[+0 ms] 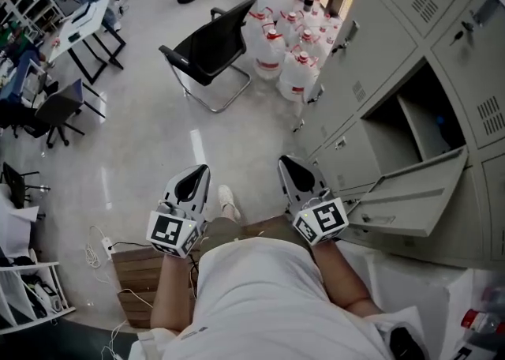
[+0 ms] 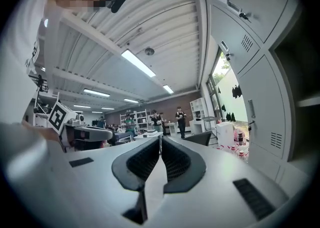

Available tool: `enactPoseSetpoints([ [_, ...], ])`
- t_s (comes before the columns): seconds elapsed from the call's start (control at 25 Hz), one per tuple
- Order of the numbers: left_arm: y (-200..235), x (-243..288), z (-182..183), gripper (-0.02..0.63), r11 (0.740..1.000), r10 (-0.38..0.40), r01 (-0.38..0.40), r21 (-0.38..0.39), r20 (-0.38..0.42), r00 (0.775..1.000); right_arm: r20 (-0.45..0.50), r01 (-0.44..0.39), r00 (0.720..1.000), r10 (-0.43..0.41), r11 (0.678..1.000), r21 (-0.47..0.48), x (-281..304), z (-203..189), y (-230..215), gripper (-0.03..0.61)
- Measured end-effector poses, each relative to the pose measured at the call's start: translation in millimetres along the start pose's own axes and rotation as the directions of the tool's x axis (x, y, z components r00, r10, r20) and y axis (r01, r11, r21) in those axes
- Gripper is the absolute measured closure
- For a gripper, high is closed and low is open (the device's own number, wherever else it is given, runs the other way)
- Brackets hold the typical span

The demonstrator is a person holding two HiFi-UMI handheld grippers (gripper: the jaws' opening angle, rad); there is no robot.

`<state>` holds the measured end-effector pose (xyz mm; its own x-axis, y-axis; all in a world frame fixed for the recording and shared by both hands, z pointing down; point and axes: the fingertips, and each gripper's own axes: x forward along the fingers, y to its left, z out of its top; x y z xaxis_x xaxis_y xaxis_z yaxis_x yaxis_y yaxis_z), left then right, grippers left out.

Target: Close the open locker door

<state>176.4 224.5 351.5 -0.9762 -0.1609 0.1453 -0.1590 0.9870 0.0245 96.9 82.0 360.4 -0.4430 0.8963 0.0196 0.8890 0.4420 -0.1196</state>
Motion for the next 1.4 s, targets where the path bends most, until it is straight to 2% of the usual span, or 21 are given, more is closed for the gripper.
enactPoseSetpoints([
  [0.16,37.7,26.2,-19.7,0.611,1.000,-0.014,0.014,-0.001,0.016,1.000,-0.002,0.018,1.000,-0.019,1.000,-0.013,40.8,-18.2,-16.9,0.552],
  [0.44,141.8,74.7,-58.1,0.611,0.998,-0.065,0.064,0.018,0.030,0.997,-0.040,0.041,0.998,-0.045,0.995,-0.095,151.0,-59.3,-29.9,0.552],
  [0.64,196.1,102.4,-56.2,0.611,0.988,-0.155,0.154,0.018,0.023,0.988,-0.041,0.106,0.993,-0.111,0.990,-0.092,204.4,-58.7,-30.6,0.552],
  [0.8,210.1,135.0,-49.4,0.611,0.969,-0.249,0.248,0.019,0.020,0.968,-0.020,0.184,0.982,-0.186,0.980,-0.080,219.9,-46.6,-44.0,0.552],
  [1.0,199.5,181.7,-45.4,0.611,0.930,-0.368,0.367,0.027,0.019,0.930,-0.020,0.313,0.949,-0.315,0.947,-0.072,204.8,-48.5,-74.6,0.552],
  [1.2,165.0,226.4,-39.5,0.611,0.875,-0.483,0.482,0.042,0.003,0.876,-0.019,0.458,0.888,-0.459,0.888,-0.048,164.3,-51.8,-116.5,0.552],
  [1.32,136.5,252.9,-38.4,0.611,0.835,-0.548,0.547,0.051,-0.012,0.837,-0.015,0.528,0.849,-0.528,0.849,-0.039,138.2,-50.8,-138.0,0.552],
  [1.4,111.1,271.2,-37.1,0.611,0.801,-0.596,0.596,0.057,-0.023,0.803,-0.013,0.570,0.821,-0.571,0.821,-0.032,117.8,-51.1,-152.9,0.552],
])
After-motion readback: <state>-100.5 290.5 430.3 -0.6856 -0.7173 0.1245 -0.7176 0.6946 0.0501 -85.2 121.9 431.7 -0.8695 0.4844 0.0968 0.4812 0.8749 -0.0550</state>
